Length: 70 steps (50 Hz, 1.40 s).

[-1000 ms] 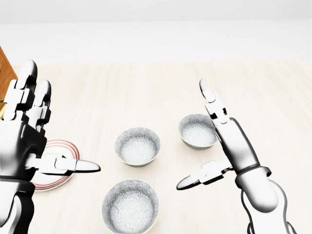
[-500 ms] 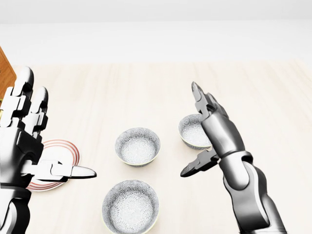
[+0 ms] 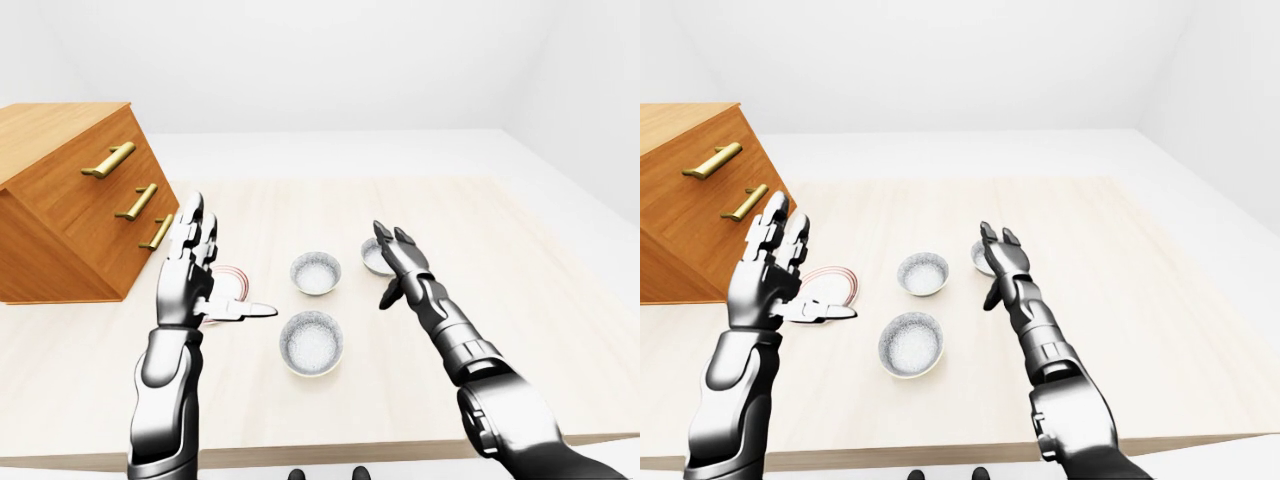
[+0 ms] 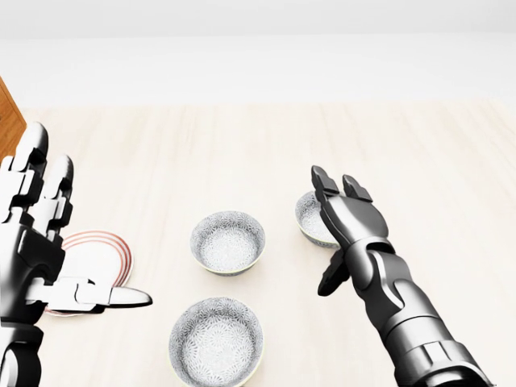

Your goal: Stack the bowl at the front on the bowl in the middle.

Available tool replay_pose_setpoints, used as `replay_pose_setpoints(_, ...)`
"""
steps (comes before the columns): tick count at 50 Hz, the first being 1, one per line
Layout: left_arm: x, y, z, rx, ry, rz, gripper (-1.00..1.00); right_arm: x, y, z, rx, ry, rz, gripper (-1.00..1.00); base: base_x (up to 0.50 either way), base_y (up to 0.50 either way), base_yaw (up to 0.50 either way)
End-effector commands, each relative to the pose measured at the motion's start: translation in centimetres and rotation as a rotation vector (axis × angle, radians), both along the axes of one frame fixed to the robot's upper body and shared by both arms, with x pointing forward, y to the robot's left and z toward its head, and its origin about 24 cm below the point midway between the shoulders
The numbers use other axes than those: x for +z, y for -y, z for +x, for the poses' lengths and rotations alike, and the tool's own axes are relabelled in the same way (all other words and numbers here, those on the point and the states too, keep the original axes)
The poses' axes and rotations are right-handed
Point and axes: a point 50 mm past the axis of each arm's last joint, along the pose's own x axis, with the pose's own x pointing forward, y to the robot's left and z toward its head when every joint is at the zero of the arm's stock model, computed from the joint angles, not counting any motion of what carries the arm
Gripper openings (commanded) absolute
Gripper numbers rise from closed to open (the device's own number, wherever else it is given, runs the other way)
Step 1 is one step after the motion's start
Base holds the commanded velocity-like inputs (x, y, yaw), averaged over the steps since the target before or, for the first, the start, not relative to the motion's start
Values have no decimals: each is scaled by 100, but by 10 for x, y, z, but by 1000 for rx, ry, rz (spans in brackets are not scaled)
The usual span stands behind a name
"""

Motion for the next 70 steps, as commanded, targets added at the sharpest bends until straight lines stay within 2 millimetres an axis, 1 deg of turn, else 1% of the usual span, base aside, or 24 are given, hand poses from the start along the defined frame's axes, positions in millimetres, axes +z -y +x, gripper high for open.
replay_pose_setpoints(1,-3,-3,-4,6,-9,-5,100,-11,4,5,-26,-93,-73,100,0,0,0)
replay_pose_setpoints(17,-11,-7,-4,6,-43,-17,100,-13,-10,5,31,-105,-123,100,0,0,0)
replay_pose_setpoints(27,-12,-6,-5,4,-48,-15,100,-18,-11,2,49,-118,-159,100,0,0,0)
replay_pose_setpoints(31,-11,-6,-6,4,-43,-12,100,-23,-10,-1,64,-157,-189,100,0,0,0)
replay_pose_setpoints(39,-10,-7,-7,5,-42,-13,100,-30,-4,-4,33,-235,-194,100,0,0,0)
replay_pose_setpoints(50,-13,-11,-7,11,-53,-19,100,-26,1,0,-9,-260,-211,100,0,0,0)
replay_pose_setpoints(55,-18,-13,-6,14,-76,-26,100,-22,5,2,-35,-261,-232,100,0,0,0)
replay_pose_setpoints(56,-20,-13,-5,15,-81,-28,100,-21,6,3,-43,-253,-239,83,0,0,0)
replay_pose_setpoints(57,-20,-13,-5,16,-85,-28,100,-20,7,3,-50,-252,-241,11,0,0,0)
replay_pose_setpoints(58,-22,-14,-6,17,-90,-30,100,-18,9,5,-67,-236,-249,-85,0,0,0)
replay_pose_setpoints(59,-22,-15,-6,18,-92,-31,100,-17,9,5,-73,-229,-251,-100,0,0,0)
replay_pose_setpoints(67,-26,-20,-7,32,-105,-43,100,-5,10,11,-120,-140,-269,-100,0,0,0)
replay_pose_setpoints(70,-28,-23,-8,38,-115,-52,100,-1,10,13,-121,-93,-300,-100,0,0,0)
